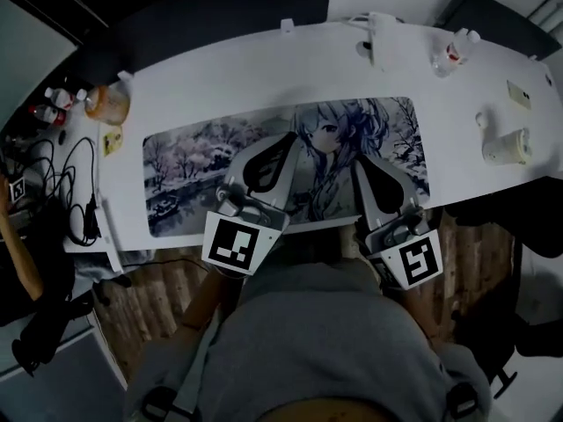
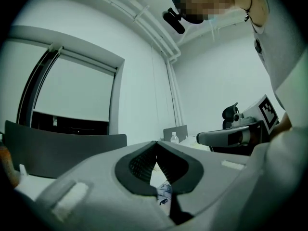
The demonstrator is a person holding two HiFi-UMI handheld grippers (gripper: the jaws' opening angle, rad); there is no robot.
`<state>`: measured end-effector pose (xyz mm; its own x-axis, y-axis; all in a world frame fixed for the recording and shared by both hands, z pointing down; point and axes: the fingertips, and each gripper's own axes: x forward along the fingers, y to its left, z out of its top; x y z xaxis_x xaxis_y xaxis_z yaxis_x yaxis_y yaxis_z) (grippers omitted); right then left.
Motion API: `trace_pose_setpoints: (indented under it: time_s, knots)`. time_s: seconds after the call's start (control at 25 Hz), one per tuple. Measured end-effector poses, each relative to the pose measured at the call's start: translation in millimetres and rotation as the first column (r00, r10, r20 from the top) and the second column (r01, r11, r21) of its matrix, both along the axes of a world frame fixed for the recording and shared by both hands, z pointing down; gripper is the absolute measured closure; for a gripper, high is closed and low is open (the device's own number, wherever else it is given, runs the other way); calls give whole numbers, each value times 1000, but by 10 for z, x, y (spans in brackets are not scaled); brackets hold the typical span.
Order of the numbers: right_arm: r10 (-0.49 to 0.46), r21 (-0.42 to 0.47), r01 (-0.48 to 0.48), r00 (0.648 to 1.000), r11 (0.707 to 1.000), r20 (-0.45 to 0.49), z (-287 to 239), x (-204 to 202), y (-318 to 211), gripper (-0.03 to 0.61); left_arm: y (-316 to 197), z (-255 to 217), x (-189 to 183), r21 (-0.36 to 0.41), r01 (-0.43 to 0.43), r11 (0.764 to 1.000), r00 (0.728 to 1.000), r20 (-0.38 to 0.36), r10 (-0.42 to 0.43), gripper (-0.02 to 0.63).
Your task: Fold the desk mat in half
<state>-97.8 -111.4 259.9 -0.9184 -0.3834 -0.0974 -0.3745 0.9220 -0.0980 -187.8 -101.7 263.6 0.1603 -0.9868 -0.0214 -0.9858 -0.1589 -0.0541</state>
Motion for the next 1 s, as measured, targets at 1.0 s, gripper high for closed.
trace_pose_setpoints:
  time_s: [1.0]
  knots:
    - [516, -63, -539, 829, 840, -214, 869, 1839, -754, 576, -1568, 498, 1271, -189, -524, 830, 800, 227, 556, 615]
